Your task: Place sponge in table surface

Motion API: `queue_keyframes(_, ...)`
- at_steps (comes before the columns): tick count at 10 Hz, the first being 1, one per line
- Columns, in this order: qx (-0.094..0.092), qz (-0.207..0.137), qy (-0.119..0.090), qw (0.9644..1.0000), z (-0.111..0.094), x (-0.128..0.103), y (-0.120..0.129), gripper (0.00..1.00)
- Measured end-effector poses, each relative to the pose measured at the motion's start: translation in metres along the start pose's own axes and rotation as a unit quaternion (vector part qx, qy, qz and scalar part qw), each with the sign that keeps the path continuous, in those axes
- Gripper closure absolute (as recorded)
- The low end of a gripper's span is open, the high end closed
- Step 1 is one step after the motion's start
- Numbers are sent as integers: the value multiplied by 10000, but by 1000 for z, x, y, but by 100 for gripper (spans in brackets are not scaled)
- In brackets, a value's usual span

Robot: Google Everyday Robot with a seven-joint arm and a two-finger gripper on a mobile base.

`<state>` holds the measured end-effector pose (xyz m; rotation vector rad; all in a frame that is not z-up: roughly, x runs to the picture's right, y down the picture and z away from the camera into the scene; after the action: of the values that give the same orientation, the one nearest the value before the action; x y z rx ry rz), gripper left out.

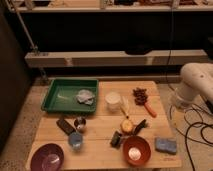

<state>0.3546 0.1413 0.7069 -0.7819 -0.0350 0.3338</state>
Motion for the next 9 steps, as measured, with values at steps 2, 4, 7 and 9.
queue_keyframes(2,-65,32,-680,9977,5,37,14,20)
queue_keyframes(4,-265,-198,-1858,9820,14,64,36,20)
queue_keyframes(7,-184,-592,-2997,9520,20,85,59,20)
queue_keyframes(9,-151,-660,-3088,9487,21,86,61,20)
